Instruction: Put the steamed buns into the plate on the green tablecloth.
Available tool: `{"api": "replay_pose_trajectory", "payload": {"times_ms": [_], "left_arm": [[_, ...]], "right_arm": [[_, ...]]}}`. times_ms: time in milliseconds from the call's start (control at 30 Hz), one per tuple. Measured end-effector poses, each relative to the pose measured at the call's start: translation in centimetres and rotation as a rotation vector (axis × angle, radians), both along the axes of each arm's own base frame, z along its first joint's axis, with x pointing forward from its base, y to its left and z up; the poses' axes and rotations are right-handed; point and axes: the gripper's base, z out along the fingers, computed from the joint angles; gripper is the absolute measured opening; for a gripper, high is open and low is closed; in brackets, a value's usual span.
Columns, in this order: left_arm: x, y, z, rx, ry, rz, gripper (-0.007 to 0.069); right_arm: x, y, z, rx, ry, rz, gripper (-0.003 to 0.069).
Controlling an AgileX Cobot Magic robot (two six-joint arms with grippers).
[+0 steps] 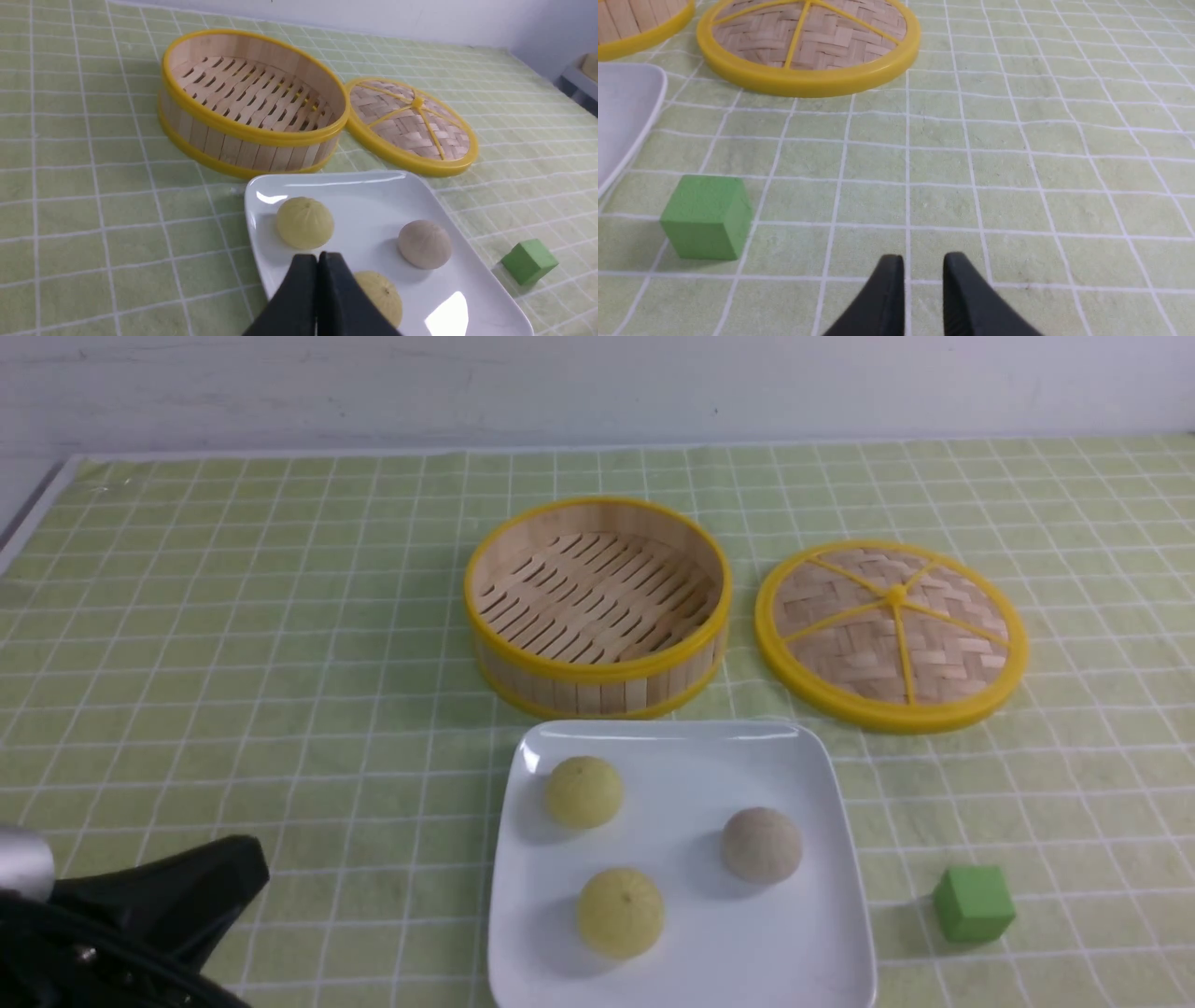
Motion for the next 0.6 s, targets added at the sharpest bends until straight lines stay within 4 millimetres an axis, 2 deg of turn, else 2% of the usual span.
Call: {"api": "replay_pose_trajectory", "payload": {"times_ms": [200, 300, 367, 400, 600], "left_arm": [[0.0, 0.2, -0.5, 0.057, 0.02, 0.008, 0.0034], [0.1, 0.6, -1.4, 0.118, 0.023, 0.041, 0.0036], [0.1, 1.4, -2.5, 0.122, 0.049, 0.118, 0.0037], [0.1, 1.5, -2.5, 0.122, 0.046, 0.126, 0.0037], [-1.3, 4.3, -6.9, 0.158, 0.037, 0.405, 0.004]], "right_arm": [[0.0, 0.0, 0.0, 0.0, 0.0, 0.0, 0.0153], [0.0, 0.0, 0.0, 0.0, 0.0, 0.0, 0.0157], [0.0, 0.0, 0.0, 0.0, 0.0, 0.0, 0.0162], [0.0, 0.0, 0.0, 0.0, 0.0, 0.0, 0.0163], [0.0, 0.0, 0.0, 0.0, 0.0, 0.0, 0.0173]]}}
